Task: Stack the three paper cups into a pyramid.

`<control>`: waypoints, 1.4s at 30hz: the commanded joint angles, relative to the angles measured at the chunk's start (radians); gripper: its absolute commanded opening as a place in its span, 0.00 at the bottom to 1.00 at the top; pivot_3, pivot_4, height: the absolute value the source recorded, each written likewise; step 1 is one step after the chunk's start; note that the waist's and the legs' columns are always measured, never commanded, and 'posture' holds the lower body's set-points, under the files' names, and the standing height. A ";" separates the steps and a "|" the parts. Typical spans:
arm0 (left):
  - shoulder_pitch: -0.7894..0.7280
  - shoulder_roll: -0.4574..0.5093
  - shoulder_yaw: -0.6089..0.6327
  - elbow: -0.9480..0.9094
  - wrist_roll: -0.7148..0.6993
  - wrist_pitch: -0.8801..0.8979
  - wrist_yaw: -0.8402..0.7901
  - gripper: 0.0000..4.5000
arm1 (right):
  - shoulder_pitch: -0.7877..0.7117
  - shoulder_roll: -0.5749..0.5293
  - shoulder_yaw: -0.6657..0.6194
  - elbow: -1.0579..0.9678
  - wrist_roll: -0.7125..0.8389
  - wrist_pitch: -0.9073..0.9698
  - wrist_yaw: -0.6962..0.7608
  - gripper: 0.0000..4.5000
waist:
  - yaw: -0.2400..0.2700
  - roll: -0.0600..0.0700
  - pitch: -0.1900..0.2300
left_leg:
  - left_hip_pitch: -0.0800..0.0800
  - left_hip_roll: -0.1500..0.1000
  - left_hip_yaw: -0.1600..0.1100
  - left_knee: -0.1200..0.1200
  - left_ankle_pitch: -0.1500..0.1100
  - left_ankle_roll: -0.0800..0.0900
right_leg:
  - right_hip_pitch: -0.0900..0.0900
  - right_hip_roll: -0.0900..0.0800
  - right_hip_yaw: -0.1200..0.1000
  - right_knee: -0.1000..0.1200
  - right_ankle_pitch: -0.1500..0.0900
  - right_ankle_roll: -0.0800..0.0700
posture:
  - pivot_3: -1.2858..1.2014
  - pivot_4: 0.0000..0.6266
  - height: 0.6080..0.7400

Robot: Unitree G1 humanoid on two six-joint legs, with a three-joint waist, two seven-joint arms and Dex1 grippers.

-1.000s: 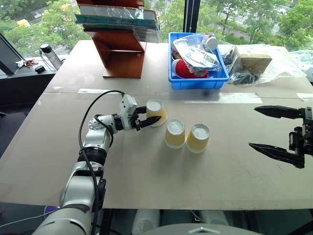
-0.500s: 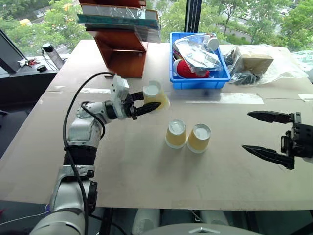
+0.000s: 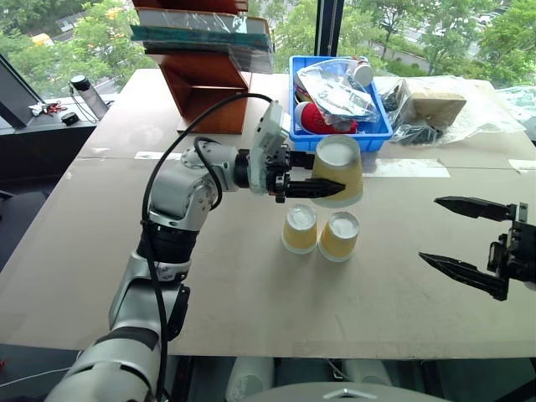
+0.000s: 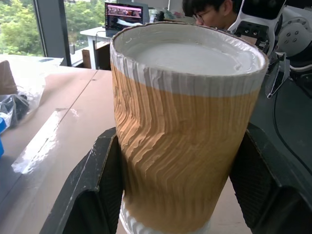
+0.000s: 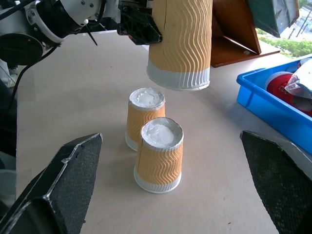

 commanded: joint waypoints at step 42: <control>0.354 0.181 0.253 -0.102 -0.049 -0.043 0.025 0.98 | 0.170 0.087 -0.040 0.041 -0.143 -0.124 0.066 1.00 | 0.001 0.000 0.000 | 0.000 0.004 0.001 0.000 0.000 0.000 | 0.000 0.000 0.000 0.000 0.000 0.000 | 0.52 0.24 1.00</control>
